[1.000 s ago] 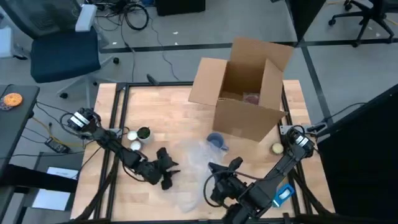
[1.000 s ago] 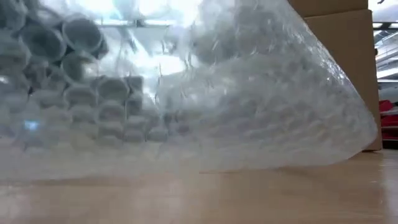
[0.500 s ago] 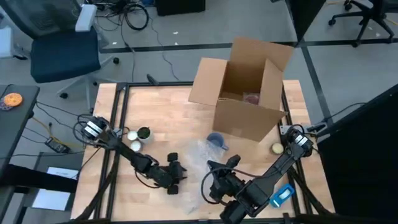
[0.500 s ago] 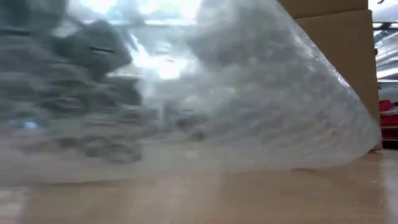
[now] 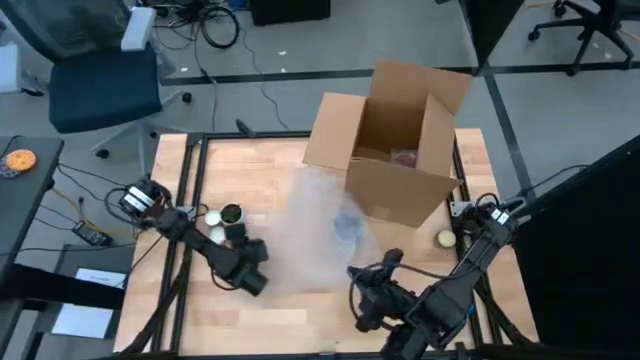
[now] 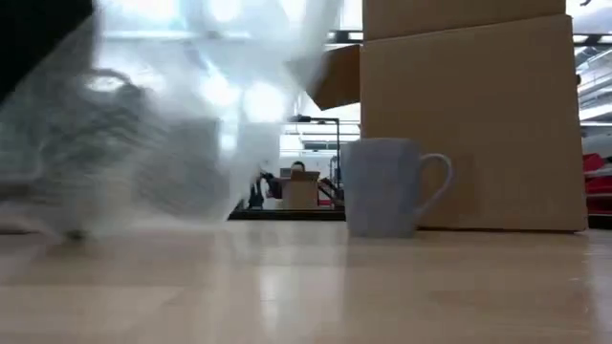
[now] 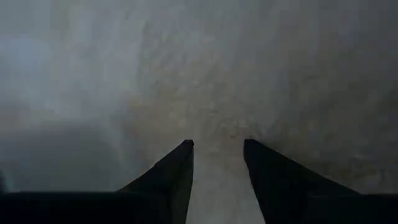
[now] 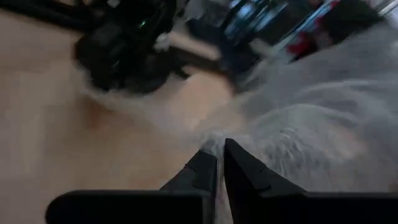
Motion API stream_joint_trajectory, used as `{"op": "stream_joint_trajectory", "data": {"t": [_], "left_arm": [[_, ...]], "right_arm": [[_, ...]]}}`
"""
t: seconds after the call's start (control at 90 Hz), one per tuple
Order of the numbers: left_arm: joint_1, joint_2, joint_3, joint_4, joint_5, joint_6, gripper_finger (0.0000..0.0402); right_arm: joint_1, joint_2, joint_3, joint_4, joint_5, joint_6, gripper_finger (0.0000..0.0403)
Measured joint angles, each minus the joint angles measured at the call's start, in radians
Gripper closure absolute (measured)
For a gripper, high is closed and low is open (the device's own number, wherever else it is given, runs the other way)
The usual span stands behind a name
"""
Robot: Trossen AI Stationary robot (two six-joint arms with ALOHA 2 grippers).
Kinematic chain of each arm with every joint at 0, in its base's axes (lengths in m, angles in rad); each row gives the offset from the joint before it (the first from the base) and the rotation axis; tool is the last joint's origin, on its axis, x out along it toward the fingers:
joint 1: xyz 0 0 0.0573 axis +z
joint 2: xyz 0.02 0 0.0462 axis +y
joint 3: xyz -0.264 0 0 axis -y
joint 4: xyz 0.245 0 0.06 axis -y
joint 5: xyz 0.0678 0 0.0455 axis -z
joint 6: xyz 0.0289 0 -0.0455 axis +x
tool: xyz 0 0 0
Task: Wrap mug
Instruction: Wrap the purple mug with the bubble wrap
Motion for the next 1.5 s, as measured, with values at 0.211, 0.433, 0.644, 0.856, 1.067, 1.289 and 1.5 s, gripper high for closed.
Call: {"op": "stream_joint_trajectory", "data": {"t": [0.211,0.433,0.644,0.856,1.067,1.289,1.5], "left_arm": [[-0.100,0.000,-0.001,0.055,0.038,-0.076,0.0270],[-0.156,-0.002,0.002,0.046,0.106,-0.097,0.0270],[-0.199,-0.003,0.002,-0.056,0.205,-0.161,0.0270],[-0.216,-0.002,0.002,-0.058,0.202,-0.204,0.0270],[-0.218,-0.002,0.002,-0.074,0.205,-0.220,0.0270],[-0.250,-0.002,0.002,-0.150,0.266,-0.249,0.0270],[-0.256,-0.003,0.002,-0.144,0.239,-0.253,0.0270]], "right_arm": [[-0.040,0.011,-0.084,0.026,-0.288,0.191,0.0403],[-0.092,0.013,-0.169,0.132,-0.468,0.205,0.0400],[-0.120,0.013,-0.169,0.162,-0.653,0.223,0.0353],[-0.116,0.013,-0.169,0.011,-0.800,0.381,0.0290],[-0.102,0.013,-0.169,-0.297,-0.824,0.571,0.0255],[-0.099,0.011,-0.190,-0.296,-0.770,0.547,0.0248],[-0.153,0.012,-0.287,-0.294,-0.635,0.445,0.0257]]}}
